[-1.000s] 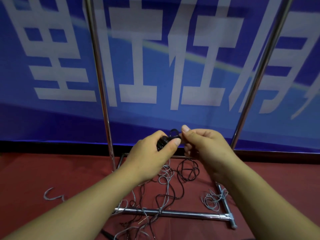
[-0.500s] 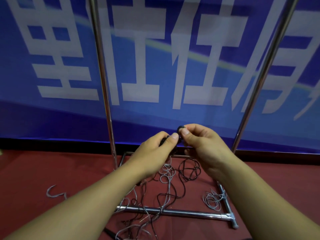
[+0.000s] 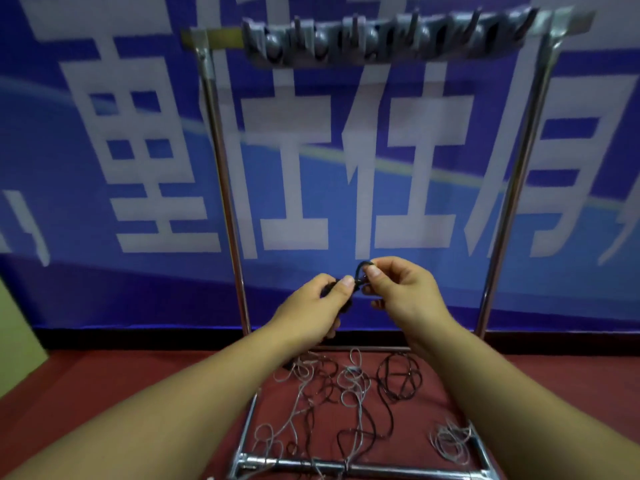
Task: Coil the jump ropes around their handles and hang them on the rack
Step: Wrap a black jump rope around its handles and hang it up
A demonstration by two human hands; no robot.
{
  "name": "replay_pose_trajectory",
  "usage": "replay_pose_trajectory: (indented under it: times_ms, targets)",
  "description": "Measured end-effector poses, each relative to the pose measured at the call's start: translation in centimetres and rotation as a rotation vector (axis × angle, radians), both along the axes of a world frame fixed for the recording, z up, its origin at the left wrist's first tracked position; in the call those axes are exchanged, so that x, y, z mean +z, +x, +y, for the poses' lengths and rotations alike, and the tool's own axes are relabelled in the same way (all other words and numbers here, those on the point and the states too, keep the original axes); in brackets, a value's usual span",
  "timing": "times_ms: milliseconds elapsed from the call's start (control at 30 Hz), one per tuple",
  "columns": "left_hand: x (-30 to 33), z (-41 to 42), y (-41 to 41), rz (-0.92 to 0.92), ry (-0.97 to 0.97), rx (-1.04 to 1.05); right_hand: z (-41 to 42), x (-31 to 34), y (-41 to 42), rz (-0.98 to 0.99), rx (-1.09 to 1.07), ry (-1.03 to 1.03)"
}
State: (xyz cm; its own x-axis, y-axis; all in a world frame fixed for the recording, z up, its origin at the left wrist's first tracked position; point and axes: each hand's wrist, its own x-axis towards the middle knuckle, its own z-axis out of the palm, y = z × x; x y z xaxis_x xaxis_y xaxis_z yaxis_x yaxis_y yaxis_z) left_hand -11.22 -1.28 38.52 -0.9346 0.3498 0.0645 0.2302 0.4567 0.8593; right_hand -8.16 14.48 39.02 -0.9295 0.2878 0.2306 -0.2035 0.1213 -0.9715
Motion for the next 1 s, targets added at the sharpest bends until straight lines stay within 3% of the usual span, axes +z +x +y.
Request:
replay_pose_trajectory:
  times_ms: [333, 600, 767, 1000]
  targets:
    - [12.5, -0.3, -0.3, 0.057, 0.084, -0.109, -0.4, 13.5, -1.8, 0.079, -0.031, 0.180]
    - [19.4, -2.7, -4.3, 0.179, 0.117, -0.026, -3.1, 22.0, -5.7, 0.144, -0.009, 0.278]
    - [23.4, -3.6, -7.8, 0.232, 0.279, 0.021, -5.1, 28.4, -9.4, 0.190, -0.021, 0.355]
    - [25.1, -6.3, -11.4, 0.368, 0.315, 0.191, -9.5, 30.5, -13.9, 0.208, 0.012, 0.274]
